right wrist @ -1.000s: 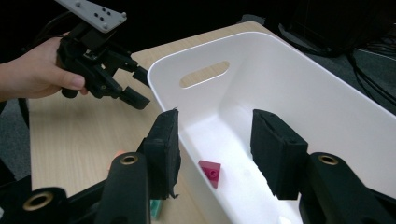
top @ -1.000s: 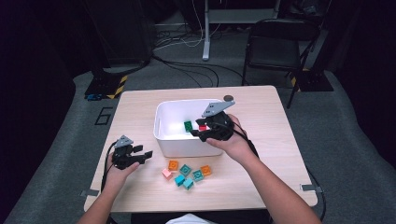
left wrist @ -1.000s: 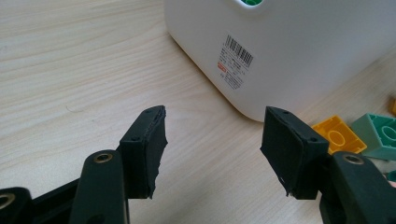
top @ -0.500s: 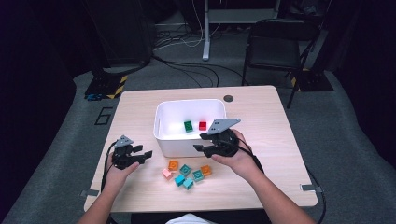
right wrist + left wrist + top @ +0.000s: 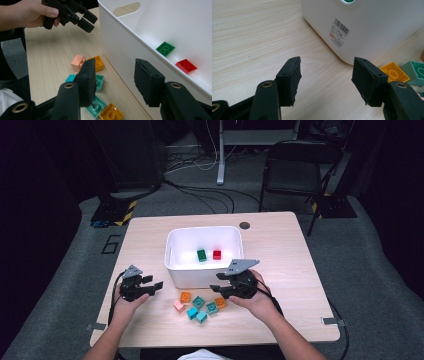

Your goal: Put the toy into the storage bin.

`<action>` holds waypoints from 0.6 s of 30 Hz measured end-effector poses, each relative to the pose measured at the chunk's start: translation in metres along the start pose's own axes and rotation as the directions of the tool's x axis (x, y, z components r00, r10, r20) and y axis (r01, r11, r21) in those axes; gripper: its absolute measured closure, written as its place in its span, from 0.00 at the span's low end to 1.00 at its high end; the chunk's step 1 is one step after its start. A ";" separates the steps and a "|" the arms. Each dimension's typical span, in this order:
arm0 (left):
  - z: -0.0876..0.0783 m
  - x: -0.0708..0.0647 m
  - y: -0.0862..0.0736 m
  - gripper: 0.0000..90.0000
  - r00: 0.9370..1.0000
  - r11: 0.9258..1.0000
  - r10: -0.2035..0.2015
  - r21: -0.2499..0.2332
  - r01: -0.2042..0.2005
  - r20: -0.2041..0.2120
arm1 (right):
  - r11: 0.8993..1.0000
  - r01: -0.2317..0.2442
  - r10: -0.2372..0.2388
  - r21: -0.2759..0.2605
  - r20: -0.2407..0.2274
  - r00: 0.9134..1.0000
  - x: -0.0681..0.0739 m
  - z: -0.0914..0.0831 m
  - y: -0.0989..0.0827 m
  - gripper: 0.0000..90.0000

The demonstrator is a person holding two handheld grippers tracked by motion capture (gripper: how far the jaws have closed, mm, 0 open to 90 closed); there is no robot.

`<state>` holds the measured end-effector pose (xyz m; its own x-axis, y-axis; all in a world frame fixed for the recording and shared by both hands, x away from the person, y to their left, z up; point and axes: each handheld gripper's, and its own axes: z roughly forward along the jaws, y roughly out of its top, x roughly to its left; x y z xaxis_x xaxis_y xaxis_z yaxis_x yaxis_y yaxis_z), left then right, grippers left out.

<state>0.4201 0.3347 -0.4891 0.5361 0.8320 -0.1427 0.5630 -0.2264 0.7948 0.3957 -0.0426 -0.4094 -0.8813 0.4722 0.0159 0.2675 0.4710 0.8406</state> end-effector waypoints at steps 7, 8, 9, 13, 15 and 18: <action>0.000 0.000 0.000 0.44 1.000 1.000 -0.002 0.008 0.002 0.004 | 1.000 -0.001 0.001 0.028 0.006 1.000 0.000 0.009 -0.016 0.57; 0.000 0.000 0.000 0.44 1.000 1.000 0.002 0.005 -0.002 0.003 | 0.999 -0.003 0.002 0.035 0.009 1.000 -0.001 0.011 -0.019 0.57; 0.000 0.000 0.000 0.44 1.000 1.000 0.002 0.006 -0.002 0.003 | 0.999 -0.006 0.005 0.039 0.009 1.000 -0.001 0.013 -0.022 0.57; 0.000 0.000 0.000 0.44 1.000 1.000 0.001 0.008 -0.001 0.003 | 0.998 -0.013 0.014 0.056 -0.001 1.000 -0.004 0.020 -0.034 0.57; 0.000 0.000 0.000 0.44 1.000 1.000 0.002 0.008 -0.002 0.003 | 0.998 -0.010 0.011 0.060 -0.007 1.000 -0.006 0.024 -0.040 0.57; 0.000 0.000 0.000 0.44 1.000 1.000 0.002 -0.001 -0.002 -0.001 | 0.997 -0.013 0.014 0.075 -0.013 1.000 -0.007 0.029 -0.048 0.57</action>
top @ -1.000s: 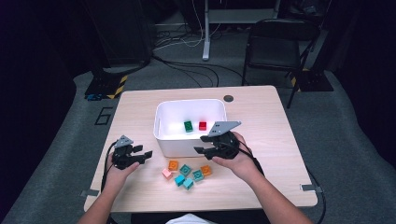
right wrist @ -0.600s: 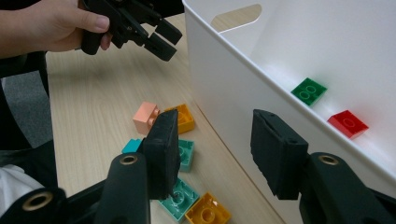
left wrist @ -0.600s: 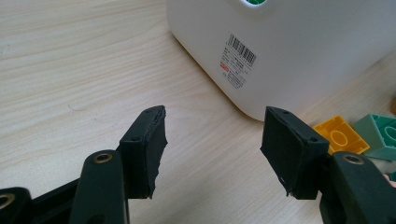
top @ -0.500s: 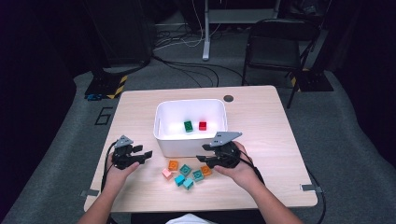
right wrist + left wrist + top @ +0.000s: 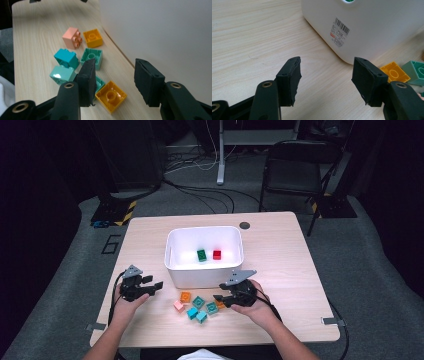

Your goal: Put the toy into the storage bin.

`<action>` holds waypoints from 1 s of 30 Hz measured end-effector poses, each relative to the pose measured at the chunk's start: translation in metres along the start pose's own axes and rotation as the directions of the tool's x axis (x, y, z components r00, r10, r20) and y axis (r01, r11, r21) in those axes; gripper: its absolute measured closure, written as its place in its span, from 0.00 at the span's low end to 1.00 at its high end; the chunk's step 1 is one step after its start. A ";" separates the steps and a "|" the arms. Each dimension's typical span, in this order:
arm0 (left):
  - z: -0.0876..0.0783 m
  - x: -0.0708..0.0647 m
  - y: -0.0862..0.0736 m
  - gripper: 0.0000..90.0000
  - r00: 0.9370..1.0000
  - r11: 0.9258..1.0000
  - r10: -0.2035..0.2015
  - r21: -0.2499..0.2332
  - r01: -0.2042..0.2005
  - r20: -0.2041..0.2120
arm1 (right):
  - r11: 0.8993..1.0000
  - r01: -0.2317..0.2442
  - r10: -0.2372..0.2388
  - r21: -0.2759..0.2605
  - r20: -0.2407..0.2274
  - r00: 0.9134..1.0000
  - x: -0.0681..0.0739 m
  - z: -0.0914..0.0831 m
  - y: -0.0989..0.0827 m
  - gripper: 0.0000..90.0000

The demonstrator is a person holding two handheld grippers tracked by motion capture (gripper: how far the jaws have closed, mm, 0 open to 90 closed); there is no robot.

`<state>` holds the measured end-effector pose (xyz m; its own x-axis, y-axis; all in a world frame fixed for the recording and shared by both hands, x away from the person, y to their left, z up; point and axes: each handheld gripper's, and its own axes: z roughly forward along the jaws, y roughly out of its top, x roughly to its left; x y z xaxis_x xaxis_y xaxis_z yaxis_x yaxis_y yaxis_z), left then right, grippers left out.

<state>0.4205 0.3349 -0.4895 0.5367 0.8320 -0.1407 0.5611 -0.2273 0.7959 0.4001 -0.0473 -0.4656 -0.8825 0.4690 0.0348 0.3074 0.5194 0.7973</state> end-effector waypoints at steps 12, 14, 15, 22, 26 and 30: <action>-0.001 0.000 0.000 0.44 1.000 1.000 -0.001 0.005 0.001 0.005 | 0.996 0.060 -0.060 0.064 -0.002 0.998 -0.001 0.019 -0.017 0.56; -0.001 0.001 0.000 0.44 1.000 1.000 0.001 0.006 -0.001 0.006 | 0.995 0.058 -0.058 0.078 -0.004 0.998 -0.001 0.021 -0.020 0.56; -0.001 0.001 0.000 0.44 1.000 1.000 0.005 0.008 -0.005 0.006 | 0.995 0.060 -0.060 0.084 -0.009 0.998 -0.001 0.021 -0.021 0.55; -0.001 0.001 0.000 0.44 1.000 1.000 0.004 0.009 -0.004 0.007 | 0.992 0.058 -0.058 0.112 -0.009 0.998 -0.003 0.026 -0.024 0.51; -0.001 0.001 0.000 0.44 1.000 1.000 0.002 0.008 -0.002 0.006 | 0.990 0.068 -0.067 0.127 -0.010 0.998 -0.002 0.031 -0.025 0.51; -0.001 0.001 0.000 0.44 1.000 1.000 0.002 0.008 -0.003 0.008 | 0.988 0.080 -0.080 0.131 -0.010 0.997 -0.002 0.037 -0.024 0.52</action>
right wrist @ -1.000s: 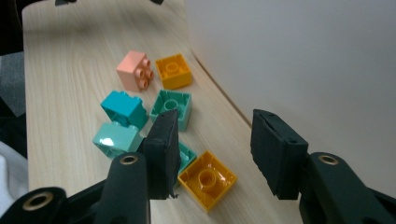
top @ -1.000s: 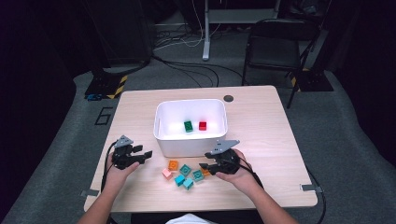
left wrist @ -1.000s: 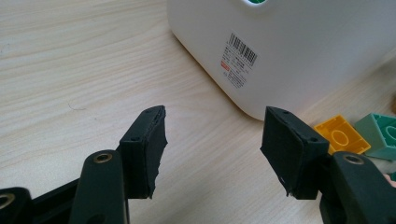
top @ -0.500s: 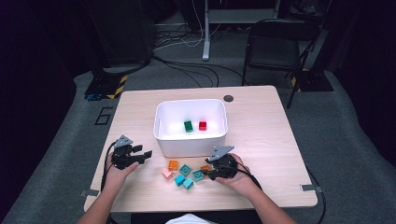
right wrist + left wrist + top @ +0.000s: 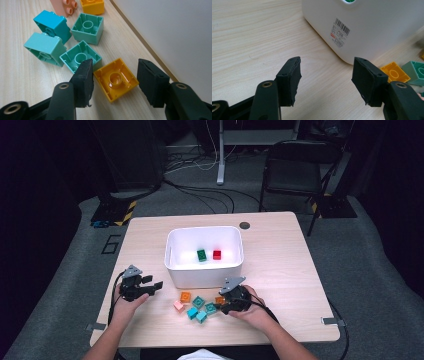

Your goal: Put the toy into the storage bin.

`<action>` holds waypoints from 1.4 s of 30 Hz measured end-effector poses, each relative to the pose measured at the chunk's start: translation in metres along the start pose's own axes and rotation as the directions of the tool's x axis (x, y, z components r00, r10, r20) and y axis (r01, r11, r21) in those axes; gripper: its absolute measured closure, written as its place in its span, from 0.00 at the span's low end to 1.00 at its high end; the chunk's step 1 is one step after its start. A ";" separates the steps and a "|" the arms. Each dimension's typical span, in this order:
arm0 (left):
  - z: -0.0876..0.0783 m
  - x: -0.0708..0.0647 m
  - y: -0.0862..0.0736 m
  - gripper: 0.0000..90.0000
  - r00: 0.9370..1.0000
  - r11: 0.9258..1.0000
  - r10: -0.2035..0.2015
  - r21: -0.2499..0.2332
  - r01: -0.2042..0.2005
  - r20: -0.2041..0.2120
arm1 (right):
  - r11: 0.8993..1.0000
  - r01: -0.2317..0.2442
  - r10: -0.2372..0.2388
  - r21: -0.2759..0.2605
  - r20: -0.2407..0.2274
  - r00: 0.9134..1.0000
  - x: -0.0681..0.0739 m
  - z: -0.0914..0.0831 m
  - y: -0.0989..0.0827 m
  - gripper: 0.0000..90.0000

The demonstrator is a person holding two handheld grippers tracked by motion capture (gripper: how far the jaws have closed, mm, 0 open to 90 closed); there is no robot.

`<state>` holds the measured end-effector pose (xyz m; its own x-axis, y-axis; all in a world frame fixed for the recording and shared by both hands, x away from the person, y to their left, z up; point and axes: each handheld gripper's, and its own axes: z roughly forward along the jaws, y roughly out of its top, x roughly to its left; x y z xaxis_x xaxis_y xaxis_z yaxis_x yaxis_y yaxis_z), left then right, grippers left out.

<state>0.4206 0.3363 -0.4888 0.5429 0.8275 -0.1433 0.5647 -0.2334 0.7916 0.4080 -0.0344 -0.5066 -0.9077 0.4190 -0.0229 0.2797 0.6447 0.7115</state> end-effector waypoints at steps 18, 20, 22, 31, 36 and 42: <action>0.001 0.000 0.000 0.44 1.000 1.000 -0.001 -0.002 0.001 -0.003 | 0.999 -0.020 0.020 0.033 0.002 1.000 0.004 -0.002 0.000 0.65; 0.001 0.000 0.000 0.44 1.000 1.000 -0.002 -0.003 0.002 -0.005 | 0.999 -0.024 0.024 0.029 -0.002 1.000 0.005 -0.002 0.001 0.65; 0.001 0.000 0.000 0.44 1.000 1.000 -0.003 -0.003 0.003 -0.005 | 0.999 -0.017 0.017 0.029 -0.005 1.000 0.006 -0.004 0.002 0.65; 0.000 0.000 0.000 0.44 1.000 1.000 -0.003 0.000 0.003 -0.003 | 1.000 -0.011 0.011 0.001 -0.025 1.000 0.012 -0.017 0.014 0.65; 0.000 -0.001 0.000 0.44 1.000 1.000 -0.003 -0.003 0.003 -0.007 | 1.000 -0.020 0.020 -0.020 -0.034 0.999 0.013 -0.030 0.025 0.65; 0.001 -0.001 0.000 0.44 1.000 1.000 -0.002 0.000 0.002 -0.006 | 1.000 -0.022 0.020 -0.019 -0.063 0.998 0.014 -0.045 0.037 0.65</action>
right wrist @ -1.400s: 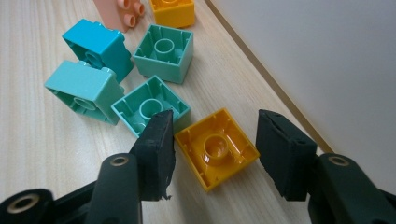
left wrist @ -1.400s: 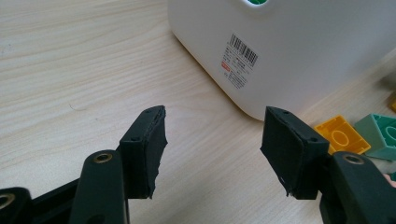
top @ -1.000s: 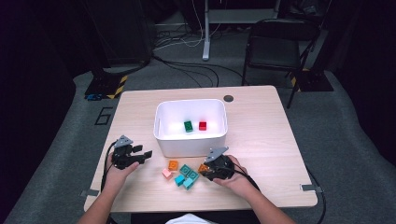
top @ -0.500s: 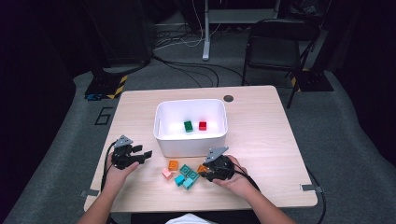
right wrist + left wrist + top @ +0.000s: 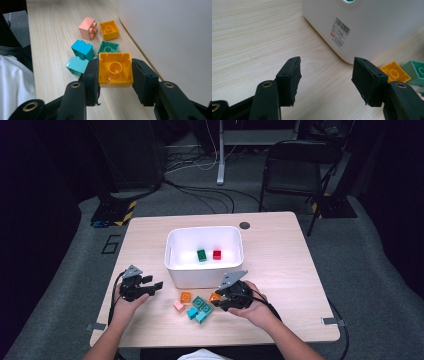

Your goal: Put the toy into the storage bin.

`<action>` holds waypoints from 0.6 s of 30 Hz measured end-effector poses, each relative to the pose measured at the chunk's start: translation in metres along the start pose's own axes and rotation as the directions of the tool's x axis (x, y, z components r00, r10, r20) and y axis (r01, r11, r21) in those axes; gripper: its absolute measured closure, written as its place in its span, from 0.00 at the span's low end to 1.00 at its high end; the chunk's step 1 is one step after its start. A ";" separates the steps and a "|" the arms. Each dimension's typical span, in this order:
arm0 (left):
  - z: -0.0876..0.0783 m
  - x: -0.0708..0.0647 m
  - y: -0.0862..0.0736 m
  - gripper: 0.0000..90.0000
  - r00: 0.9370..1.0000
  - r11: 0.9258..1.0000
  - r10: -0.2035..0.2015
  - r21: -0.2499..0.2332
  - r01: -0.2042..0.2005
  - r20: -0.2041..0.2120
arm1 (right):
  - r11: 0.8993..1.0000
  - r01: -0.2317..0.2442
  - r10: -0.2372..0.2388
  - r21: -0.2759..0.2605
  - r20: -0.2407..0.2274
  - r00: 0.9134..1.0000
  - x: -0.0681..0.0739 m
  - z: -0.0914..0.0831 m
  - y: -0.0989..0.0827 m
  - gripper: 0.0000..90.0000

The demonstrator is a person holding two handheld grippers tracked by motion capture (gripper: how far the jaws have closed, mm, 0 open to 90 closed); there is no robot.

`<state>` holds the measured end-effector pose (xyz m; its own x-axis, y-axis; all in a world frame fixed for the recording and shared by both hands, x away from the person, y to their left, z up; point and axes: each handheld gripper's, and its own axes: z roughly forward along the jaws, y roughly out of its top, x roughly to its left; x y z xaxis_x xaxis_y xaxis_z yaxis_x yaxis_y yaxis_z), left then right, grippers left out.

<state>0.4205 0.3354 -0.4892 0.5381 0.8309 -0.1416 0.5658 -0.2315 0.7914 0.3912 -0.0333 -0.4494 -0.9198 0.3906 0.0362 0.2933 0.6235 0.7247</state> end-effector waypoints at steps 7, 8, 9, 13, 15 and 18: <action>0.000 -0.001 0.000 0.44 1.000 1.000 -0.003 0.004 0.003 0.001 | 1.000 -0.006 0.006 -0.009 -0.016 1.000 0.002 -0.020 0.017 0.65; 0.000 -0.001 0.000 0.44 1.000 1.000 -0.003 0.000 0.003 -0.001 | 1.000 -0.002 0.002 -0.013 -0.013 1.000 0.001 -0.022 0.019 0.65; 0.000 -0.001 0.000 0.44 1.000 1.000 -0.003 0.005 0.003 0.001 | 1.000 -0.002 0.002 -0.014 -0.015 1.000 0.001 -0.025 0.022 0.65; 0.000 -0.001 0.000 0.44 1.000 1.000 -0.004 0.003 0.004 0.001 | 1.000 -0.011 0.011 -0.024 -0.012 1.000 0.001 -0.036 0.032 0.65; 0.000 -0.001 0.000 0.44 1.000 1.000 -0.002 0.002 0.002 0.000 | 0.999 -0.018 0.018 -0.027 -0.012 1.000 0.000 -0.040 0.036 0.65; 0.000 -0.001 0.000 0.44 1.000 1.000 0.000 0.008 0.000 0.002 | 0.999 -0.018 0.018 -0.028 -0.004 1.000 -0.002 -0.046 0.042 0.65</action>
<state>0.4201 0.3345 -0.4893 0.5396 0.8297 -0.1429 0.5708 -0.2358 0.7865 0.3933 -0.0387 -0.3874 -0.9155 0.3989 0.0517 0.3022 0.5973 0.7429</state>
